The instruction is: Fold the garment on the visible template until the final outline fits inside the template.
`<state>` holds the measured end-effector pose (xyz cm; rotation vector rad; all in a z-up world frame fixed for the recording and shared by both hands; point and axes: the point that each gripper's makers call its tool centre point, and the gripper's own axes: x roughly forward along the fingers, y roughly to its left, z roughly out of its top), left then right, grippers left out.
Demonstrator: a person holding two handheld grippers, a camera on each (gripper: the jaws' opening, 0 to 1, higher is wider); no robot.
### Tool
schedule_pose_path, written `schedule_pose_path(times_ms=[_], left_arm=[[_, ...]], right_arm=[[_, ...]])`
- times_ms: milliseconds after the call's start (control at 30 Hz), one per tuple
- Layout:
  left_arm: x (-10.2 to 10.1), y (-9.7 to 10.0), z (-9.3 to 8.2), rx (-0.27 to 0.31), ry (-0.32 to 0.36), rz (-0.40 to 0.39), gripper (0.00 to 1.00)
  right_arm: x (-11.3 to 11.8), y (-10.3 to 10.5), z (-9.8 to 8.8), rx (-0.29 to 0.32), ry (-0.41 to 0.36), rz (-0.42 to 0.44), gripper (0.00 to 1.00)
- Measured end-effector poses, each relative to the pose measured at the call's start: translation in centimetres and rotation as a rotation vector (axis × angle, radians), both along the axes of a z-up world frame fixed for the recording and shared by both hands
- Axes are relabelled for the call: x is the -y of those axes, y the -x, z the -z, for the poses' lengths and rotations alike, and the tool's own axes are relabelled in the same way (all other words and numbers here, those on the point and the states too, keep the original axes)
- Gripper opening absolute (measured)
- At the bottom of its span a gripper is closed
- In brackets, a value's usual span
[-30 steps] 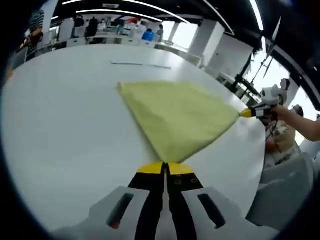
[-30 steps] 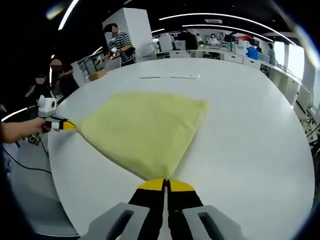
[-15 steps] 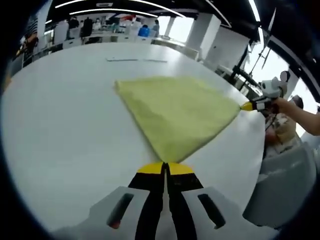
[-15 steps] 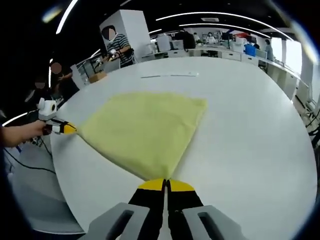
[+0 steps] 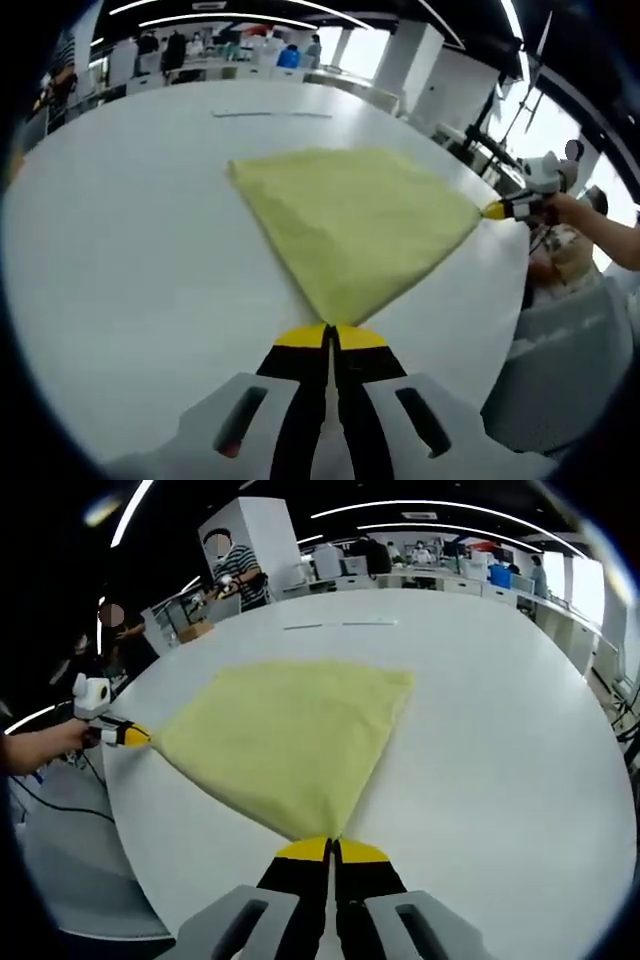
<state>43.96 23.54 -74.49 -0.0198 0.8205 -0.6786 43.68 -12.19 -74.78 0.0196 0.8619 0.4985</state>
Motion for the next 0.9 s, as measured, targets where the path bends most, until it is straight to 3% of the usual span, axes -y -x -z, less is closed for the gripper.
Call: schedule_pose_path(times_ms=[400,667,900], left_arm=[[-0.14,0.61,0.25,-0.004,0.000,-0.046,0.00],[-0.04,0.60,0.48,0.017,-0.048,-0.030,0.00],[-0.10,0.50,0.56,0.018,-0.039,-0.062,0.00]], right_arm=[[-0.15,0.51,0.11,0.002,0.048,-0.022,0.00],[-0.13,0.33,0.43,0.011,0.067,-0.015,0.00],[0.03,0.25,0.26,0.009,0.051,0.007,0.00]])
